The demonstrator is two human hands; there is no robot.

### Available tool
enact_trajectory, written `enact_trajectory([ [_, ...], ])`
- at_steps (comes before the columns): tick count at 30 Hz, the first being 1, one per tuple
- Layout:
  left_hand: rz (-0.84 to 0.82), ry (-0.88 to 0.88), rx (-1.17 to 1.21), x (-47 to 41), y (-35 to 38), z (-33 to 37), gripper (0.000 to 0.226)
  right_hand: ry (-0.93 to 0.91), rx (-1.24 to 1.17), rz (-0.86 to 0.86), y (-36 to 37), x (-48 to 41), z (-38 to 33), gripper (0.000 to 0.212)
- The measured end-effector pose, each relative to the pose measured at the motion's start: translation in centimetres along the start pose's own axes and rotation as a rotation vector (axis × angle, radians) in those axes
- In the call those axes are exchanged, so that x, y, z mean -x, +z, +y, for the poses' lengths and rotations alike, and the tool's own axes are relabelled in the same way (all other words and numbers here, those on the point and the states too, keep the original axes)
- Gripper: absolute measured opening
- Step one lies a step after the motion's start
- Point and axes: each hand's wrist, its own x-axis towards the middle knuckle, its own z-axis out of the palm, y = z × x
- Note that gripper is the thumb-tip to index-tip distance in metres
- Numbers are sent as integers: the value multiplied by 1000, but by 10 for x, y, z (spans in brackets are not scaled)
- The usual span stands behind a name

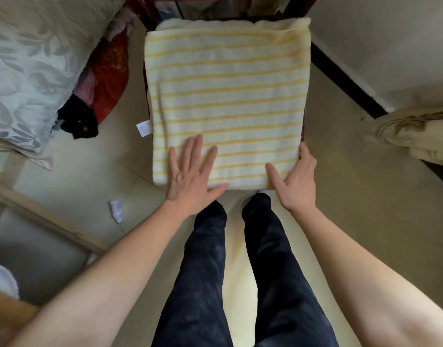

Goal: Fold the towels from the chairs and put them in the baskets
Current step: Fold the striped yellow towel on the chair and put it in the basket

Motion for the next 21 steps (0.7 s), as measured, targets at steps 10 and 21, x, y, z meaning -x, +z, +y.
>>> enact_trajectory([
  [10,-132,97,-310,-10,0,-22,115,310,-232,-166,-12,-27,0,114],
  [21,-153,20,-267,-12,-16,-12,78,-674,787,-271,-2,-9,0,88],
])
